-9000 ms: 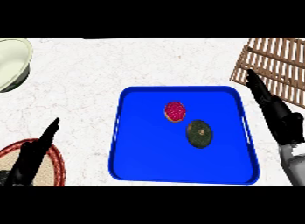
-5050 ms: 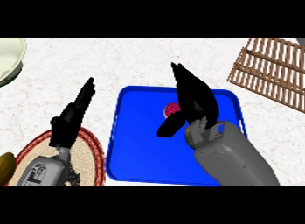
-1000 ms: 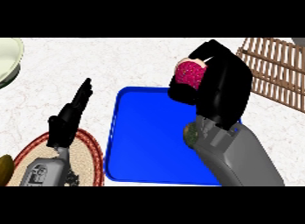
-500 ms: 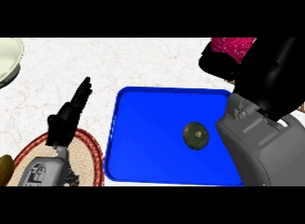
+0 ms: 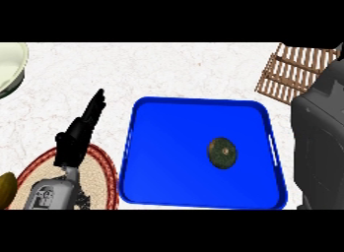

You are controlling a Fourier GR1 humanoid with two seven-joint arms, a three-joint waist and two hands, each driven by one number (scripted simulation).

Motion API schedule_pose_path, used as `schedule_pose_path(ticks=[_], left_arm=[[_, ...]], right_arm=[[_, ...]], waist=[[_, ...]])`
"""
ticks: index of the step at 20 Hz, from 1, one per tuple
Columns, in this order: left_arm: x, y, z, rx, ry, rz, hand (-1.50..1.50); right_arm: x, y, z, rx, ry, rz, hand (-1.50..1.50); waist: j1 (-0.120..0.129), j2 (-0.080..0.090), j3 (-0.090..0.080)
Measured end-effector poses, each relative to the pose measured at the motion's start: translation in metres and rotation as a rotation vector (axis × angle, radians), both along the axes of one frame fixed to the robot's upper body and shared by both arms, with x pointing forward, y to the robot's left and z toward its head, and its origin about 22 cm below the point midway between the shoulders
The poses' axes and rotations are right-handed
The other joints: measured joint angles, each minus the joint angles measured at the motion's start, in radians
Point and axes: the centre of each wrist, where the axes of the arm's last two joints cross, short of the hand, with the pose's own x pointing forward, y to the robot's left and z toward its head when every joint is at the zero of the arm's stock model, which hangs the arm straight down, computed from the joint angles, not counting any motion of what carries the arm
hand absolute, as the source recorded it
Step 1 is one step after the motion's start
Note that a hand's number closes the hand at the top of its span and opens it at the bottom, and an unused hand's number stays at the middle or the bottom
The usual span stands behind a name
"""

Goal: Pick the cupcake from the tray and place it in the tiered shelf

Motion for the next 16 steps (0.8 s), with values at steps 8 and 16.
schedule_pose_path(ticks=[8,16], left_arm=[[0.001,-0.004,0.001,-0.003,0.000,-0.004,0.00],[0.001,-0.006,0.003,-0.010,-0.008,-0.010,0.00]], right_arm=[[0.012,-0.037,0.030,-0.033,0.000,-0.100,1.50],[0.032,-0.070,0.033,-0.108,0.058,-0.168,1.50]], waist=[[0.004,0.002,0.000],[0.007,0.004,0.000]])
